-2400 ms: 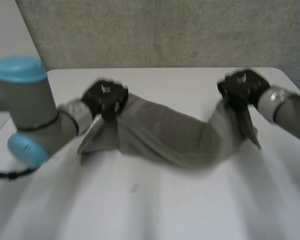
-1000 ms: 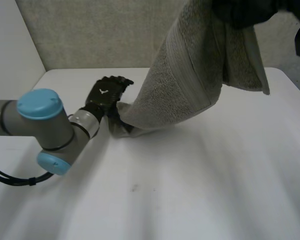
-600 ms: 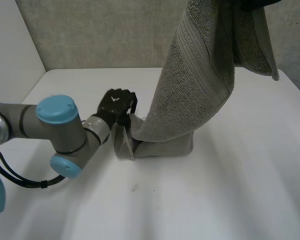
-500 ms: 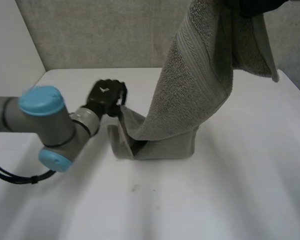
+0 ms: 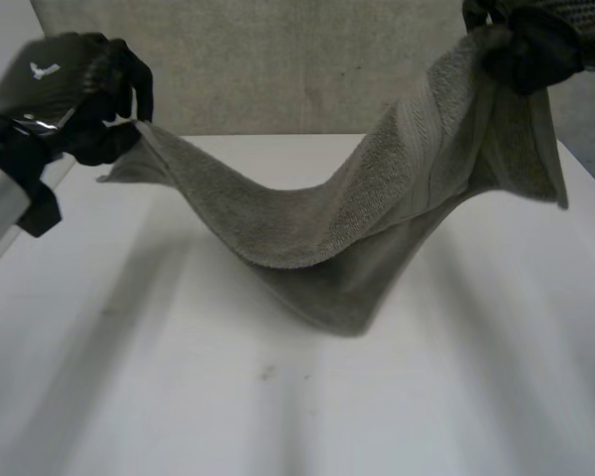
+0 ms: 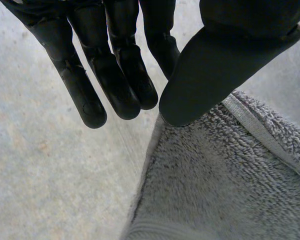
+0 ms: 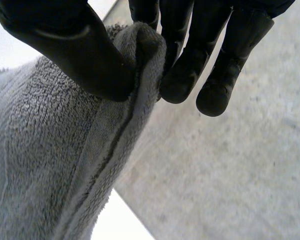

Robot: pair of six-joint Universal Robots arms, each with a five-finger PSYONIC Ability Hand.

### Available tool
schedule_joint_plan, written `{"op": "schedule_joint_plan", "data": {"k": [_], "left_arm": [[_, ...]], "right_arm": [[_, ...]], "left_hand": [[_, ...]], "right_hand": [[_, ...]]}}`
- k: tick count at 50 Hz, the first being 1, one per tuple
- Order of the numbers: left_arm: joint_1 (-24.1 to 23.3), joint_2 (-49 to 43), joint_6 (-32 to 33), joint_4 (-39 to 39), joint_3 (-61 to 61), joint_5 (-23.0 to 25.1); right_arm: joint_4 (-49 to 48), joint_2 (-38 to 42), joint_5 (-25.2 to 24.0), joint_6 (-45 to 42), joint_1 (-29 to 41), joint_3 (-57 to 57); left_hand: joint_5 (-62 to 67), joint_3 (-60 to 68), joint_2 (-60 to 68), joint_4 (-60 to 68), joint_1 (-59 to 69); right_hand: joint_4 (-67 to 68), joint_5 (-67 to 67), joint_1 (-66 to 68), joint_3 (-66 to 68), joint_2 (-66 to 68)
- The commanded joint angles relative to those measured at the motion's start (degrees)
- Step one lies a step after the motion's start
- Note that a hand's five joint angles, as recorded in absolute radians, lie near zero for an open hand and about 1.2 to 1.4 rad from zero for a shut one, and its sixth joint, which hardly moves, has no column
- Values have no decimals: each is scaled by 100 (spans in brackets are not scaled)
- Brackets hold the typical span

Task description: Fold the towel.

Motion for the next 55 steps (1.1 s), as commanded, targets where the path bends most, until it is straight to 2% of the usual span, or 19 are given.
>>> {"op": "schedule_joint_plan", "data": {"k": [1,6,11,13,14,16,22,24,28,30,32,36,41,46,49,51,52,54,55], "left_arm": [[22,663,29,-570,-375,82],[57,584,65,-508,-657,249],[39,-190,82,-262,-649,320],[-48,-872,73,-8,-456,302],[-49,-875,73,-7,-455,302],[-153,-1627,73,168,-36,249],[-470,-2879,73,195,951,153],[-584,-3614,82,178,1729,-101],[-602,-4215,82,134,2445,-410],[-602,-4461,82,125,2744,-515],[-602,-4803,82,-6,3208,-603],[-611,-4927,73,-156,3430,-630],[-637,-4910,73,-209,3430,-656],[-664,-4857,73,-227,3421,-752],[-664,-4848,73,-227,3421,-779],[-664,-4839,73,-227,3412,-832],[-664,-4839,73,-227,3412,-832],[-664,-4839,73,-235,3412,-858],[-664,-4839,73,-236,3412,-858]], "right_arm": [[792,477,-175,-207,-459,-30],[1163,1121,-272,-762,-468,-74],[1304,1983,-176,-1026,-459,-461],[1304,2621,-132,-1017,-468,-845],[1304,2624,-132,-1017,-468,-847],[1304,3280,-53,-1000,-451,-1328],[1286,4250,396,-982,-336,-2245],[1225,4845,632,-938,-179,-2910],[1110,5375,791,-736,-108,-3625],[1014,5613,870,-587,-81,-3959],[891,5867,1063,-394,-29,-4379],[891,5815,1152,-367,24,-4433],[820,5199,1125,-323,33,-3968],[190,3946,1038,-498,-29,-2346],[12,3626,985,-595,-37,-1832],[-338,3031,854,-884,-37,-800],[-340,3029,853,-885,-37,-795],[-637,2600,704,-1157,-37,115],[-639,2598,703,-1158,-37,119]], "left_hand": [[1098,1030,1023,1026,1162],[1098,1030,1023,1026,1162],[1098,1030,1023,1026,1162],[1098,1030,1023,1026,1162],[1098,1030,1023,1026,1162],[1098,1030,1023,1026,1162],[1098,1030,1023,1026,1162],[1098,1030,1023,1026,1162],[1098,1030,1023,1026,1162],[1098,1030,1023,1026,1162],[1098,1030,1023,1026,1162],[1098,1030,1023,1026,1162],[1098,1030,1023,1026,1162],[1098,1030,1023,1026,1162],[1098,1030,1023,1026,1162],[1098,1030,1023,1026,1162],[1098,1030,1023,1026,1162],[1098,1030,1023,1026,1162],[1098,1030,1023,1026,1162]], "right_hand": [[139,207,376,154,264],[139,207,376,154,264],[139,207,376,154,264],[139,207,376,154,264],[139,207,376,154,264],[139,207,376,154,264],[139,207,376,154,264],[139,207,376,154,264],[139,207,376,154,264],[-427,-359,-190,-412,-302],[-6861,-6793,-6624,-6846,-6736],[-6861,-6793,-6624,-6846,-6736],[-6861,-6793,-6624,-6846,-6736],[-6861,-6793,-6624,-6846,-6736],[-6861,-6793,-6624,-6846,-6736],[-6861,-6793,-6624,-6846,-6736],[-6861,-6793,-6624,-6846,-6736],[-6300,-6232,-6063,-6285,-6175],[-6298,-6230,-6061,-6282,-6173]]}}
